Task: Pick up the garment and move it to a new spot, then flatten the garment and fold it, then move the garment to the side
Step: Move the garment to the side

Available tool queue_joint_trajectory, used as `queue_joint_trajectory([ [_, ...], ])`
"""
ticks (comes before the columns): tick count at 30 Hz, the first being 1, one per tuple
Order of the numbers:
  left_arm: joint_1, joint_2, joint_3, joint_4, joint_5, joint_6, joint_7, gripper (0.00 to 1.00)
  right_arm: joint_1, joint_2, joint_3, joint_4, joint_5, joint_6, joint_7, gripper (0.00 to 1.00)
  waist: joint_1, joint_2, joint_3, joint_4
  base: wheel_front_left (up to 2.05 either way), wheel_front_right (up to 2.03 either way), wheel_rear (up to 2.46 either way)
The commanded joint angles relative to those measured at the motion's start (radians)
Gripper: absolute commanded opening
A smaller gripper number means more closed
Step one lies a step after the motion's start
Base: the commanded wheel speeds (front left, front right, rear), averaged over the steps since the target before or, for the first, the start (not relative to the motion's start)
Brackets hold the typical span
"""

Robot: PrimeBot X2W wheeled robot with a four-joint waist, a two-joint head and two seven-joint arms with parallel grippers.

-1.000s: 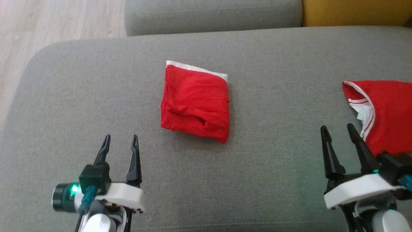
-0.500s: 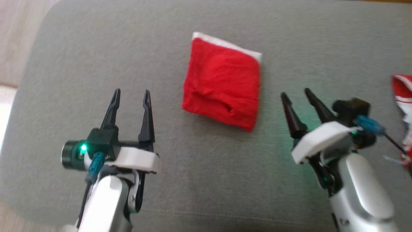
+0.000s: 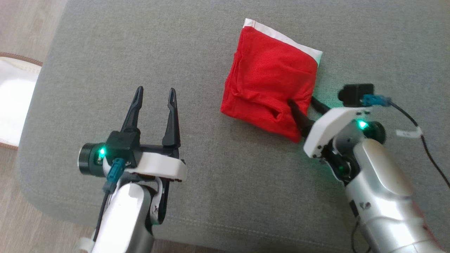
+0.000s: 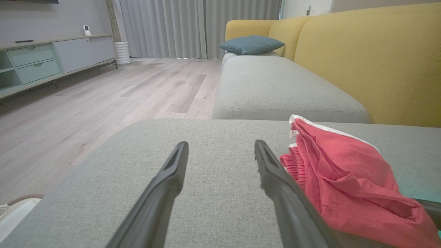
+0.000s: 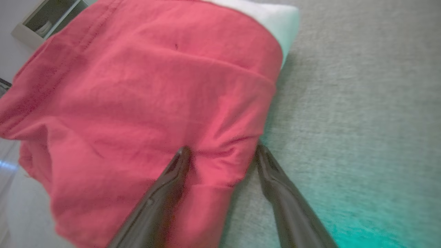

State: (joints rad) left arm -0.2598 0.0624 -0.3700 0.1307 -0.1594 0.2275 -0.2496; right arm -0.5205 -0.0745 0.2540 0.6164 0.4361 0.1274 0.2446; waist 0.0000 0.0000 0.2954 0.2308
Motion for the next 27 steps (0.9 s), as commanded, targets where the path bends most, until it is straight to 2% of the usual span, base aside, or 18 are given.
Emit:
queue_joint_trajectory([
  [1, -0.035, 0.007, 0.039, -0.036, 0.014, -0.003, -0.012, 1.00, -0.008, 0.024, 0.059, 0.012, 0.039, 0.003, 0.033, 0.51, 0.0000, 0.0000, -0.001, -0.003, 0.00, 0.00, 0.00],
  [2, -0.034, 0.006, 0.041, -0.037, 0.016, -0.003, -0.012, 1.00, -0.013, 0.024, 0.071, 0.019, 0.055, 0.003, 0.037, 0.00, 0.0000, 0.0000, -0.001, -0.005, 0.00, 0.00, 0.00],
  [5, -0.030, 0.005, 0.049, -0.038, 0.020, -0.003, -0.012, 1.00, -0.027, 0.024, 0.103, 0.031, 0.068, 0.003, 0.029, 0.00, 0.0000, 0.0000, -0.006, -0.016, 0.00, 0.00, 0.00],
  [10, -0.020, 0.006, 0.061, -0.042, 0.028, -0.004, -0.012, 1.00, -0.031, 0.006, 0.162, 0.002, 0.002, 0.003, 0.000, 0.00, 0.0000, 0.0000, -0.013, -0.053, 0.00, 0.00, 0.00],
  [18, -0.007, 0.017, 0.082, -0.044, 0.037, -0.010, -0.012, 1.00, 0.060, -0.148, 0.248, -0.154, -0.083, 0.003, -0.004, 0.00, 0.0000, 0.0000, -0.035, -0.177, 0.00, 0.00, 0.00],
  [21, 0.000, 0.022, 0.086, -0.042, 0.040, -0.013, -0.012, 1.00, 0.109, -0.210, 0.247, -0.207, -0.095, 0.003, 0.010, 0.00, 0.0000, 0.0000, -0.047, -0.236, 0.00, 0.00, 0.00],
  [22, 0.000, 0.022, 0.086, -0.042, 0.040, -0.013, -0.012, 1.00, 0.109, -0.210, 0.247, -0.207, -0.095, 0.003, 0.010, 0.00, 0.0000, 0.0000, -0.047, -0.236, 0.00, 0.00, 0.00],
  [27, -0.001, 0.029, 0.083, -0.035, 0.048, -0.024, -0.012, 1.00, 0.165, -0.290, 0.219, -0.287, -0.107, 0.003, 0.023, 0.00, 0.0000, 0.0000, -0.051, -0.336, 0.00, 0.00, 0.00],
])
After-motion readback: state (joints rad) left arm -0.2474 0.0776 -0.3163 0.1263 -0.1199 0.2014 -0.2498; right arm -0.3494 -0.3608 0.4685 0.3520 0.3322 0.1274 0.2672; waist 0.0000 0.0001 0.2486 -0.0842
